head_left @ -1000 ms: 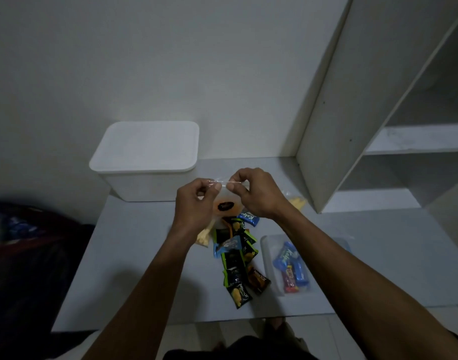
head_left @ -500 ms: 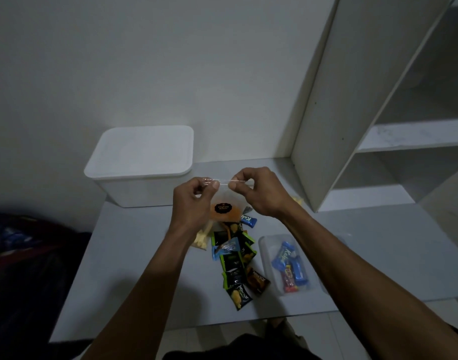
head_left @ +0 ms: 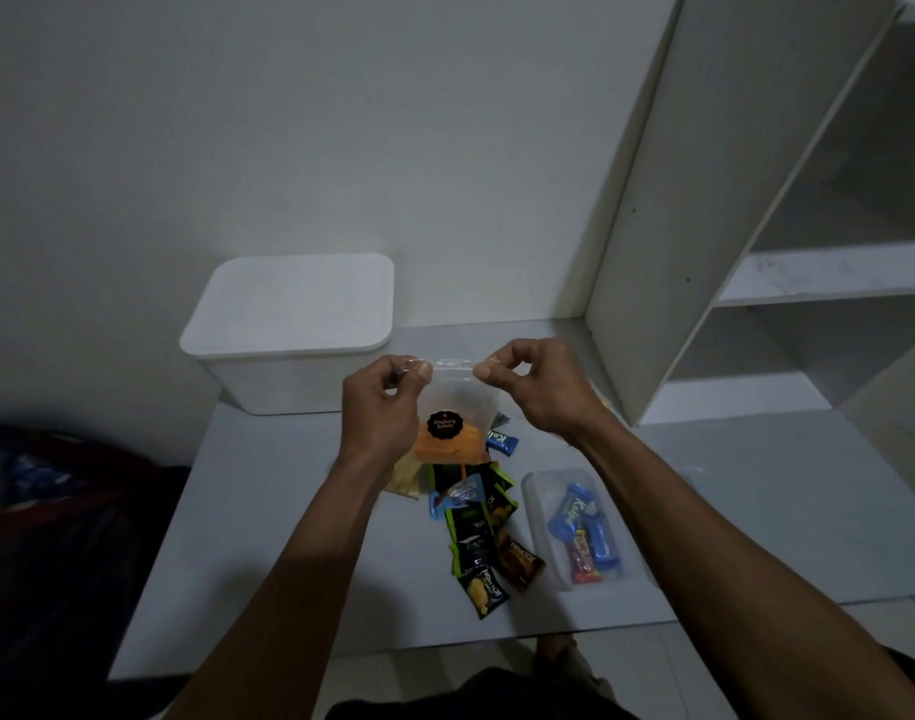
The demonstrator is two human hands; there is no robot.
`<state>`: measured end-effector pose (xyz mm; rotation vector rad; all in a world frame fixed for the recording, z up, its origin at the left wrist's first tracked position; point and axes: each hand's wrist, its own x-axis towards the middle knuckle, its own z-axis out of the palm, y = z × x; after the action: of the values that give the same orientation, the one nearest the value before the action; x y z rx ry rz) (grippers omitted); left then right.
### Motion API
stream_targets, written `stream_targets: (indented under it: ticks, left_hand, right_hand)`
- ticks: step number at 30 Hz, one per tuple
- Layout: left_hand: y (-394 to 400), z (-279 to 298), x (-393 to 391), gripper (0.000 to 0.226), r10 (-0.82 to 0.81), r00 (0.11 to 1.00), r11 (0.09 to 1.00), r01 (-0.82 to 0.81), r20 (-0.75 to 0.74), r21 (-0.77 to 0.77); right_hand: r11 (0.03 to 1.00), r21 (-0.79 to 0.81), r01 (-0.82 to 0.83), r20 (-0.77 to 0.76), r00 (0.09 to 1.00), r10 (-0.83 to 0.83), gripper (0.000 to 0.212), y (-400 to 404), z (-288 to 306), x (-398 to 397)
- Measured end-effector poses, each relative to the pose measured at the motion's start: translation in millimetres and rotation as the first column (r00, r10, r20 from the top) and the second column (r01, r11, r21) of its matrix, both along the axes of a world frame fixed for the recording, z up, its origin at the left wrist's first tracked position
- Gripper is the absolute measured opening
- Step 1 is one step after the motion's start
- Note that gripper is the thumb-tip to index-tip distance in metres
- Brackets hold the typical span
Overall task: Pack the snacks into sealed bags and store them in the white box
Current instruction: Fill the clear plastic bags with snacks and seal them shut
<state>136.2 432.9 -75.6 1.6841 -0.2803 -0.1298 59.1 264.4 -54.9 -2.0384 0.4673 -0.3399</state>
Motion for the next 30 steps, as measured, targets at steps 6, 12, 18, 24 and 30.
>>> stream_targets:
  ticks: [6,12,18,24,30]
  left_hand:
    - [0,1,0,0.014,-0.015,0.999,0.999,0.013,-0.037,-0.052]
    - [1,1,2,0.007,-0.031,0.996,0.996,0.024,-0.084,-0.085]
    - [0,0,5,0.010,0.012,0.998,0.995,-0.018,-0.058,-0.099]
    - [1,4,5,0.011,-0.001,0.999,0.996,-0.003,-0.048,-0.086]
    - [-1,11,9,0.019,-0.146,0.989,0.989,0.145,0.033,0.028]
  right_hand:
    - [0.990,0.134,0.036,0.035,0.999,-0.041,0.018,-2,1,-5]
    - [0.995,0.096,0.022,0.049,0.998,-0.026,0.026,-5,4,-13]
    - [0.999,0.026,0.032,0.082,0.996,-0.034,0.027,-4,3,-16]
    - [0.997,0.075,-0.001,0.053,0.999,-0.003,0.030,-4,5,-16]
    - [0.995,0.026,-0.097,-0.051,0.994,0.098,0.031,1,16,1]
